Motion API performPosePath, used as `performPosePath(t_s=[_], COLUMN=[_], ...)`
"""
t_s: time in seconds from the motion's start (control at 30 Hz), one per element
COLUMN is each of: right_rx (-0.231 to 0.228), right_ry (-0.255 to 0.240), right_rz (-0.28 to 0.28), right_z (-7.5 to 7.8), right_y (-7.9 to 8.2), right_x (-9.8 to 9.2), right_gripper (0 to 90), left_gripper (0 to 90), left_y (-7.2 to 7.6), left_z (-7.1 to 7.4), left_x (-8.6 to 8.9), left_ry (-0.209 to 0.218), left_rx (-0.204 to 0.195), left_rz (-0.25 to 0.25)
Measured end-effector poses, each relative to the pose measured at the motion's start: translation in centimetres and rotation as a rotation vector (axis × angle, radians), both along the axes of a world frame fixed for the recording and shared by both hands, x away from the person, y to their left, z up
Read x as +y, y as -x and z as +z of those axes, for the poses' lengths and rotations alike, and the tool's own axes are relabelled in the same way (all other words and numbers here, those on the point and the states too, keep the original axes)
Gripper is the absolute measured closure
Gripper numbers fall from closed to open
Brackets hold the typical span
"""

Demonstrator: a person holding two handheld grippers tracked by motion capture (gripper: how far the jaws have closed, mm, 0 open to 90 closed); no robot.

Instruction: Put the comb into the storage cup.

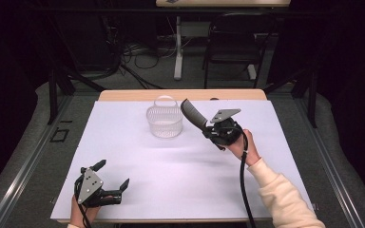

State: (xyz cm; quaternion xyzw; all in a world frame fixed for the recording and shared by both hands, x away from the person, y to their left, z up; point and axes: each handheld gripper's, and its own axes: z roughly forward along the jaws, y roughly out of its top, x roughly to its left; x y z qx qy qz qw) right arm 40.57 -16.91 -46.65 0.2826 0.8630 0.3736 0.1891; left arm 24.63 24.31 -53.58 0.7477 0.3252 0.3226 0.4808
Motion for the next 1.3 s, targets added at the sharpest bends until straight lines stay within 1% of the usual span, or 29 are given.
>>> performPosePath(t_s=[0.13, 0.2, 0.33, 0.5, 0.73, 0.83, 0.93, 1.07, 1.1, 1.3], right_rx=[-0.003, 0.006, -0.001, 0.002, 0.0, -0.007, -0.002, -0.013, -0.009, -0.019], right_ry=[0.007, 0.009, 0.016, 0.02, 0.012, 0.014, 0.015, 0.014, 0.013, 0.01], right_rz=[0.008, 0.014, 0.023, 0.021, 0.028, 0.031, 0.029, 0.035, 0.036, 0.035], right_z=[0.2, 0.2, 0.5, 0.6, 0.9, 1.1, 1.2, 1.5, 1.6, 2.1], right_y=[-0.2, -0.3, -0.5, -0.7, -1.1, -1.2, -1.4, -1.6, -1.7, -1.9], right_x=[0.3, 0.5, 0.8, 1.1, 1.5, 1.8, 2.0, 2.4, 2.4, 2.6], right_gripper=[72.4, 72.4, 72.3, 72.4, 72.3, 72.4, 72.3, 72.4, 72.4, 72.4], left_gripper=[0.7, 0.7, 0.7, 0.7, 0.8, 0.8, 0.8, 0.8, 0.8, 0.9], left_y=[0.0, 0.0, 0.0, 0.1, 0.1, 0.1, 0.1, 0.0, 0.0, 0.0], left_z=[0.0, 0.0, 0.0, 0.1, 0.1, 0.1, 0.1, 0.1, 0.1, 0.1], left_x=[0.1, 0.0, 0.1, 0.1, 0.0, 0.1, 0.1, 0.1, 0.1, 0.0], left_ry=[0.001, 0.002, 0.005, 0.003, 0.004, 0.006, 0.009, 0.006, 0.008, 0.007], left_rx=[0.003, 0.0, 0.001, -0.002, -0.004, -0.008, -0.007, -0.006, -0.006, -0.008], left_rz=[-0.001, -0.001, 0.0, 0.004, 0.003, 0.004, 0.004, 0.003, 0.003, 0.003])
